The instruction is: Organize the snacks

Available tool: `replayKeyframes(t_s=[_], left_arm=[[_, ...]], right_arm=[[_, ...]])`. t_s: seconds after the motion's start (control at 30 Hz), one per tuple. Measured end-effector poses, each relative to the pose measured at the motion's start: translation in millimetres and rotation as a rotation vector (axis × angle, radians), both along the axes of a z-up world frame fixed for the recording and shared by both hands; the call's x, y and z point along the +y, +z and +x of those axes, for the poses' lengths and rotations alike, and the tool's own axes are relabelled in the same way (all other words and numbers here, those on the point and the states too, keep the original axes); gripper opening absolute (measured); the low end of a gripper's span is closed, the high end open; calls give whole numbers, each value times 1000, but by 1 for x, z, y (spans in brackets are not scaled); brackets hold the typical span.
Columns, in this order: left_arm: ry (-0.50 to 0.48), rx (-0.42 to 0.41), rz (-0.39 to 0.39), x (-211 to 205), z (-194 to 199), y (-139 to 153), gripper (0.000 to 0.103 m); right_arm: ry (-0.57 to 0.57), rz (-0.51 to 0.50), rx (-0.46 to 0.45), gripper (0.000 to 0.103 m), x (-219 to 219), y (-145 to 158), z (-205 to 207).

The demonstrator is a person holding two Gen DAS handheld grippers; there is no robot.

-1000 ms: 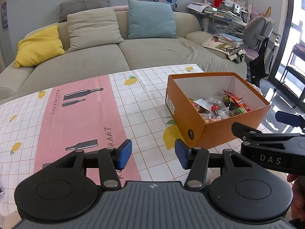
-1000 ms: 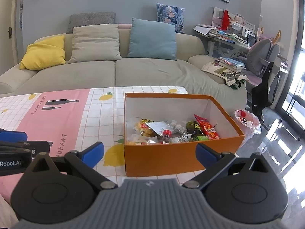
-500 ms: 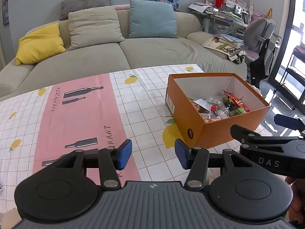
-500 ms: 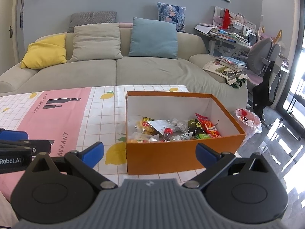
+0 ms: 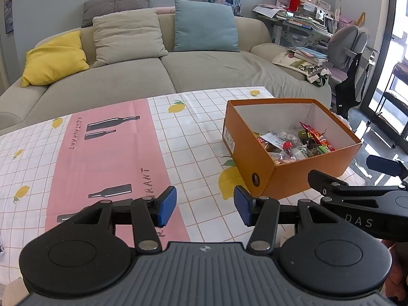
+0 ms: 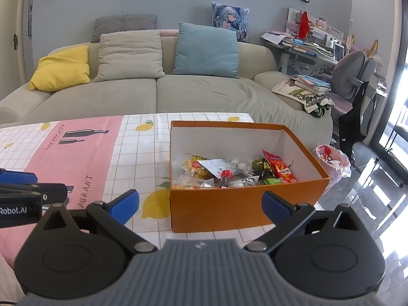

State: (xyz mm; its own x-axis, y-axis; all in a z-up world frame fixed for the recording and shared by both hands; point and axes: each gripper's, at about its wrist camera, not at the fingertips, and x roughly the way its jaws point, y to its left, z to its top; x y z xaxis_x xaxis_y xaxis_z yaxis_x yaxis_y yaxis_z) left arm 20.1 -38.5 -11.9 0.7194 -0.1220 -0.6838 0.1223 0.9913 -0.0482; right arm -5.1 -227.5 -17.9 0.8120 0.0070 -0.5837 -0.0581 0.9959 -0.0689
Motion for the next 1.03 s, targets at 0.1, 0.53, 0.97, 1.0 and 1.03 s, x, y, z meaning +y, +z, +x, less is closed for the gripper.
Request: replayKeyframes(t_s=[0.1, 0.53, 0.97, 1.0, 1.03], left_arm=[[0, 1, 0, 0, 0, 0, 61], [10, 4, 7, 1, 0, -4, 62], [10, 9, -3, 1, -1, -5, 62], [11, 9, -4, 2, -1, -5, 62], [11, 11, -2, 3, -1, -5, 62]], right_arm=[[0, 0, 0, 100, 0, 0, 0], [3, 9, 20, 100, -2, -4, 2], [5, 7, 26, 100, -2, -6, 2], [4, 7, 27, 100, -2, -6, 2], [4, 7, 27, 100, -2, -6, 2]])
